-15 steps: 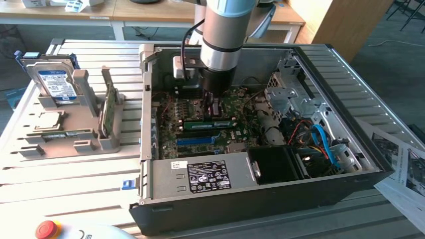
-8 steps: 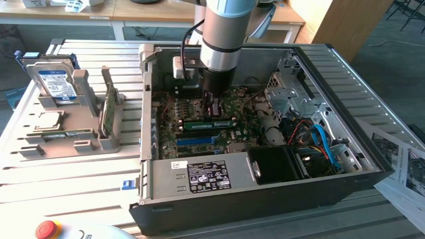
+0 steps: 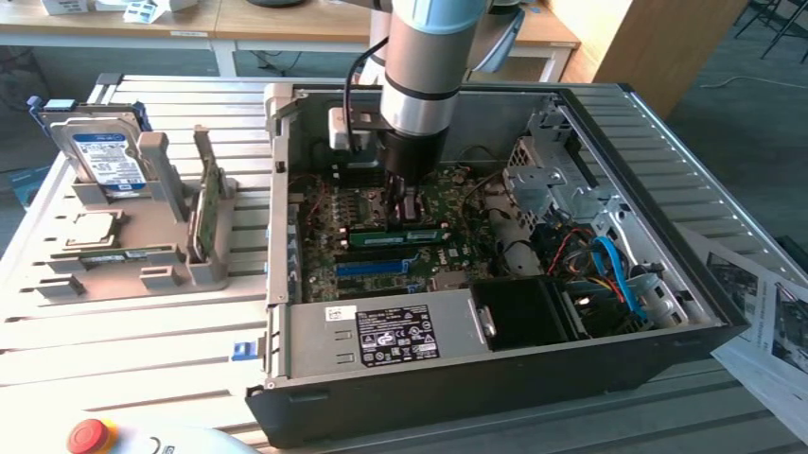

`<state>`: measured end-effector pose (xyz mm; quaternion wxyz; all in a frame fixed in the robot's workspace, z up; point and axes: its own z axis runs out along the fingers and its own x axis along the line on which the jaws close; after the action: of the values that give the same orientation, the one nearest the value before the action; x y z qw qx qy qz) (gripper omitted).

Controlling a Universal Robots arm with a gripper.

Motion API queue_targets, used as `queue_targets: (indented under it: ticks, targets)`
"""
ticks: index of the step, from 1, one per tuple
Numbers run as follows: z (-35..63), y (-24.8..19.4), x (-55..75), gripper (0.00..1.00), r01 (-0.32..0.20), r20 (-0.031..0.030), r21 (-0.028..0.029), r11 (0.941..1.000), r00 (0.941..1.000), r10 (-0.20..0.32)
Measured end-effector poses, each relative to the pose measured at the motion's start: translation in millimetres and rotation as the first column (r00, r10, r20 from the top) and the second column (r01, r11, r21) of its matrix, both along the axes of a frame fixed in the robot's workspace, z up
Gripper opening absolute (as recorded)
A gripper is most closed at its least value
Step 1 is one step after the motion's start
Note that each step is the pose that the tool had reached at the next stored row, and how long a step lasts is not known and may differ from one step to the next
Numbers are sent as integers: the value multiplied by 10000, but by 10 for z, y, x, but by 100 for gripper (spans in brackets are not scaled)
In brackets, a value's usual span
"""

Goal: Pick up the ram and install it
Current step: 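Press down the ram until it locks into place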

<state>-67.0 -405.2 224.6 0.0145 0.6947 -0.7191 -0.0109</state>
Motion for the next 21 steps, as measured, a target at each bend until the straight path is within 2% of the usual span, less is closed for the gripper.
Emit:
queue_targets:
  ticks: [21]
  targets:
    - [-18,0,-5,10,1,0,0,10000,10000,-1]
